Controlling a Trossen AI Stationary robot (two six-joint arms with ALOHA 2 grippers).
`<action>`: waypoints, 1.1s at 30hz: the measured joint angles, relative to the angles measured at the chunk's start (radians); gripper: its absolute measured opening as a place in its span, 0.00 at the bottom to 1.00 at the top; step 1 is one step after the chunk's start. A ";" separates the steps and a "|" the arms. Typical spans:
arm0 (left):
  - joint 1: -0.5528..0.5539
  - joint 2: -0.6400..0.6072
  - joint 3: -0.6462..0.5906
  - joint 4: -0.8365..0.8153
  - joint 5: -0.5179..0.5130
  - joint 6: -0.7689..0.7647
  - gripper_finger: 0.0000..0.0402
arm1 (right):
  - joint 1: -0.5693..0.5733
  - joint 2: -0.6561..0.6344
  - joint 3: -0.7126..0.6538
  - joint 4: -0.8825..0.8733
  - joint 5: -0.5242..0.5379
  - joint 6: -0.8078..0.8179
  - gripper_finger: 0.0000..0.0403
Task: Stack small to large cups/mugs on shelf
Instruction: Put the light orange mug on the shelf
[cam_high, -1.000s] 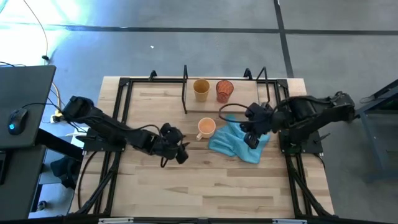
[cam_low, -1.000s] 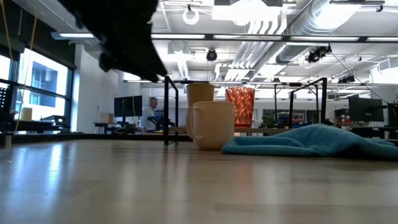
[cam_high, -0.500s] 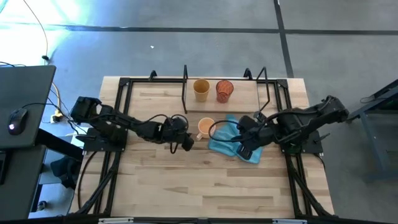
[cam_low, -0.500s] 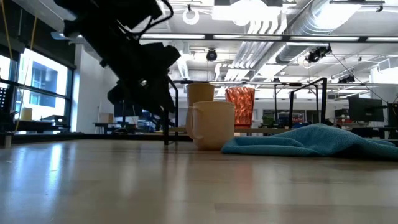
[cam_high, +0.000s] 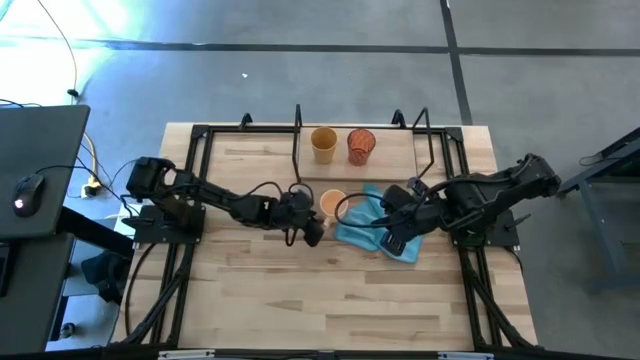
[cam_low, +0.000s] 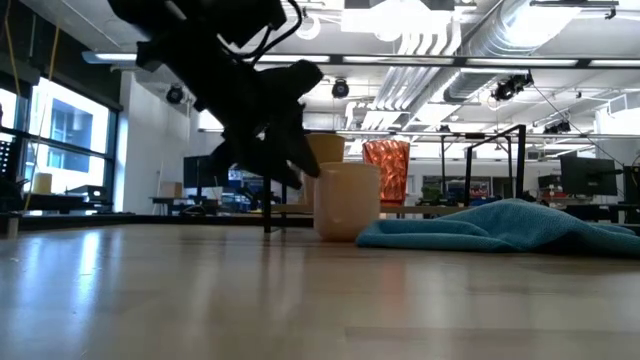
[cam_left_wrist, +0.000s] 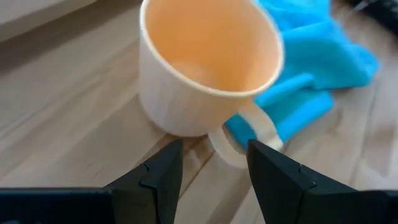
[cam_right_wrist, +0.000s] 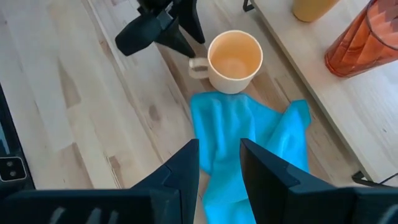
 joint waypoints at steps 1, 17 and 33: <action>0.000 0.006 0.009 0.014 0.003 0.008 0.41 | 0.000 0.000 0.000 0.000 0.005 0.001 0.27; 0.000 0.141 0.138 0.066 0.133 0.065 0.41 | 0.021 -0.001 0.000 -0.102 0.068 0.166 0.27; -0.001 0.091 0.194 0.007 0.266 0.198 0.41 | 0.060 0.014 -0.201 -0.029 0.091 0.374 0.27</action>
